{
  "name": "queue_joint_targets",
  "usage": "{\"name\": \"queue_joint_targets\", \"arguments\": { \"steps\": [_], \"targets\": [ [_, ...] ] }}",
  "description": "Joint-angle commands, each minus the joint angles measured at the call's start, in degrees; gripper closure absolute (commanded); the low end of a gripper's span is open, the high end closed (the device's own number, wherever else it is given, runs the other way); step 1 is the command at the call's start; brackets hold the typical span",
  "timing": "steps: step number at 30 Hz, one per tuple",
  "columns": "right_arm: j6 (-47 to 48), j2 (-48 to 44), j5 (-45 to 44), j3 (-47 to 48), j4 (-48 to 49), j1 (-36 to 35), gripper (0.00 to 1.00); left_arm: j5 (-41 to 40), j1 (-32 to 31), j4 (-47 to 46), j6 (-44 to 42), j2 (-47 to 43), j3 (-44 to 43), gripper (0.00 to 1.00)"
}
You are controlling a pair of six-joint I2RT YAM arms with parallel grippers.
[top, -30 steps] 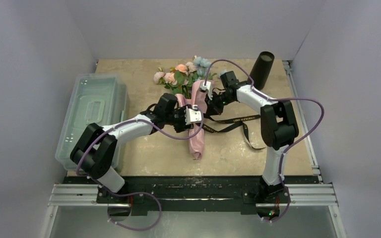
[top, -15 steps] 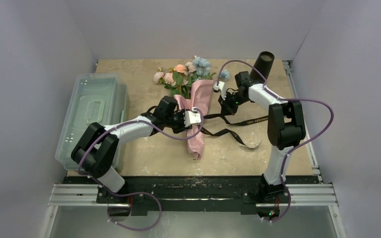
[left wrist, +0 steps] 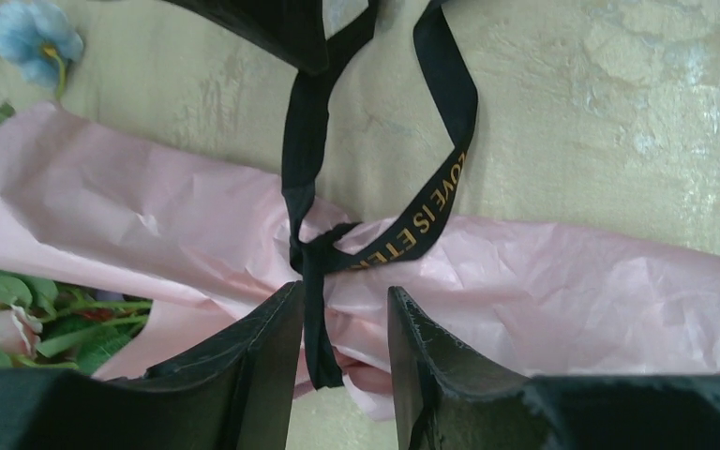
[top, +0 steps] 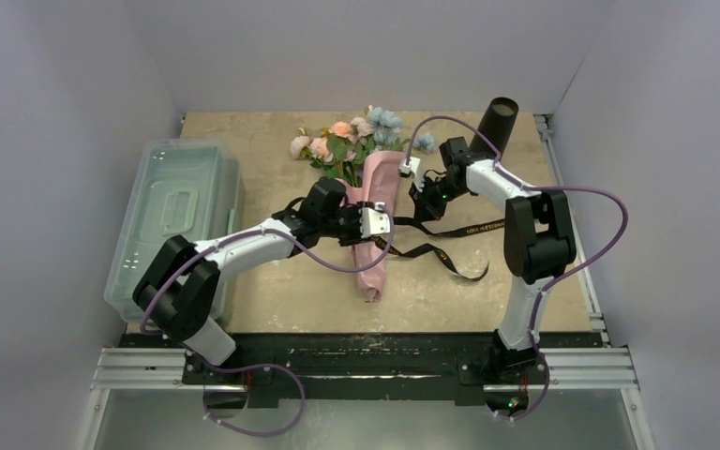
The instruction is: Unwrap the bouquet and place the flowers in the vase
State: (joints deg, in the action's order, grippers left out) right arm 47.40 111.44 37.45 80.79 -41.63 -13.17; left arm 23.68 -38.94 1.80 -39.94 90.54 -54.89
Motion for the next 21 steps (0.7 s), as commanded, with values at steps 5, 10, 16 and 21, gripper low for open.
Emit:
{"name": "queue_joint_targets", "arguments": {
  "steps": [5,10,16,21],
  "targets": [
    [-0.40,-2.43,2.32,-0.77,-0.14,-0.08,1.00,-2.93,-1.84,-5.56,-1.61,5.30,-5.05,0.64],
    [0.06,-2.67,1.37,-1.46,0.22,-0.04,1.00,-6.63,-1.83,-5.67,-1.43,7.21,-5.81,0.69],
    [0.38,-2.46,0.31,-1.85,0.75,-0.03,1.00,-9.00,-1.76,-3.59,-0.59,6.57,-5.73,0.95],
    [0.50,-2.58,-1.32,-2.83,1.72,0.00,1.00,-9.36,-1.31,-5.30,1.86,2.41,-3.36,1.00]
  ]
}}
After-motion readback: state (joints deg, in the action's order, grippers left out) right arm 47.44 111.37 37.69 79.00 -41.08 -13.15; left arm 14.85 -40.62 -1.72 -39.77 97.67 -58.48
